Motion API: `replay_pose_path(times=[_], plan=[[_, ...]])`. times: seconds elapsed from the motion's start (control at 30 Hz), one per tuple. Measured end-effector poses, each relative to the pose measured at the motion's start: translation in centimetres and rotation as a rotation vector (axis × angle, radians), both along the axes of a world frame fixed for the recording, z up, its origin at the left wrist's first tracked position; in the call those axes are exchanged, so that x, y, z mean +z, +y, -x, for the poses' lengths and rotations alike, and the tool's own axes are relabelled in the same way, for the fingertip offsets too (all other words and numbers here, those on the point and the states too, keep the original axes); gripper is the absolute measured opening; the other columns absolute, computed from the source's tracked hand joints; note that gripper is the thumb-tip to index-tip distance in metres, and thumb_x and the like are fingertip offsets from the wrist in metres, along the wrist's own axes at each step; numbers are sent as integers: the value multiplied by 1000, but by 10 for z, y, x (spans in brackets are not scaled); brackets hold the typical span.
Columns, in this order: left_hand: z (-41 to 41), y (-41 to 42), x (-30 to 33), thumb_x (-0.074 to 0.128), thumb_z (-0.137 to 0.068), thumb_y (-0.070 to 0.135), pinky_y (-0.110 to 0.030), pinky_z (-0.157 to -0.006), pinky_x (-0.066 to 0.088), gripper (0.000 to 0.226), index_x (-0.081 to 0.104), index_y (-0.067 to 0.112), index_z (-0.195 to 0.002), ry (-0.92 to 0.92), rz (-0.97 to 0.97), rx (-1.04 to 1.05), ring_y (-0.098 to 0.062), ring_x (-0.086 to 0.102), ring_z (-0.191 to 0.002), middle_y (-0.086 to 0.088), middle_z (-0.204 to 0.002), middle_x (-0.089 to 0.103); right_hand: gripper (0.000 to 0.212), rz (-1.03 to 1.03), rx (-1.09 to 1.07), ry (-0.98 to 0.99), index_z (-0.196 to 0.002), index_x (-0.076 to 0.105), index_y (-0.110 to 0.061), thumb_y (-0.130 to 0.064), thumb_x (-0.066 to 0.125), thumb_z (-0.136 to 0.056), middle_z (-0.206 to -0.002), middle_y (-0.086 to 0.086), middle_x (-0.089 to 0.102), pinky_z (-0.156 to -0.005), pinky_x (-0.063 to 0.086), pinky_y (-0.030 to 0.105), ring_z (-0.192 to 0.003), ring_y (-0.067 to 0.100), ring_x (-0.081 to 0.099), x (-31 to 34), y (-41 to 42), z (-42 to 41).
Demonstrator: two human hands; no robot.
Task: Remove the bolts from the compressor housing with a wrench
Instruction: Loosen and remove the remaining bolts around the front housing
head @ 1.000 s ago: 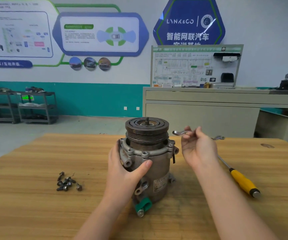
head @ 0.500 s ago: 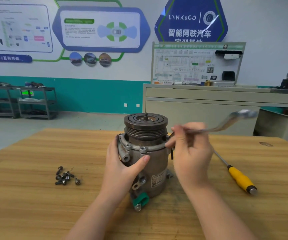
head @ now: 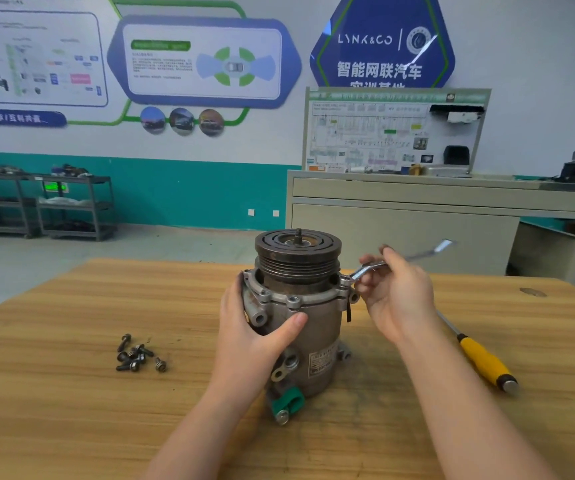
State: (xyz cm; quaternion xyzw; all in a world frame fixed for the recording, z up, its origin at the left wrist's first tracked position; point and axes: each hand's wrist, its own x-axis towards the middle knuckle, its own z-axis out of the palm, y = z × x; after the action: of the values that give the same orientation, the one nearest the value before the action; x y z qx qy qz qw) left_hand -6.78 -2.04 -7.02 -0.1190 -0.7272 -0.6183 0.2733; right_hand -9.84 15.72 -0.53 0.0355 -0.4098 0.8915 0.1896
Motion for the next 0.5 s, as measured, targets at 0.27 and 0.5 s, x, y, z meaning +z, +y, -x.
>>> replay_pose_path(times=[0.27, 0.5], plan=[[2, -2, -2, 68, -49, 72, -4, -86, 28, 98, 23, 49, -133, 6, 10, 9, 31, 31, -110, 39, -123, 33, 20, 18, -306, 197, -88, 49, -11, -26, 46, -101, -60, 2, 68, -46, 51, 21, -46, 10, 61, 3, 4, -11], [2, -3, -3, 69, -52, 70, -3, -89, 27, 109, 26, 36, -146, 20, 16, 3, 28, 31, -114, 35, -126, 35, 17, -332, -524, 359, -84, 46, -25, -29, 45, -101, -59, -3, 66, -48, 53, 27, -44, 12, 62, -3, -11, -21]])
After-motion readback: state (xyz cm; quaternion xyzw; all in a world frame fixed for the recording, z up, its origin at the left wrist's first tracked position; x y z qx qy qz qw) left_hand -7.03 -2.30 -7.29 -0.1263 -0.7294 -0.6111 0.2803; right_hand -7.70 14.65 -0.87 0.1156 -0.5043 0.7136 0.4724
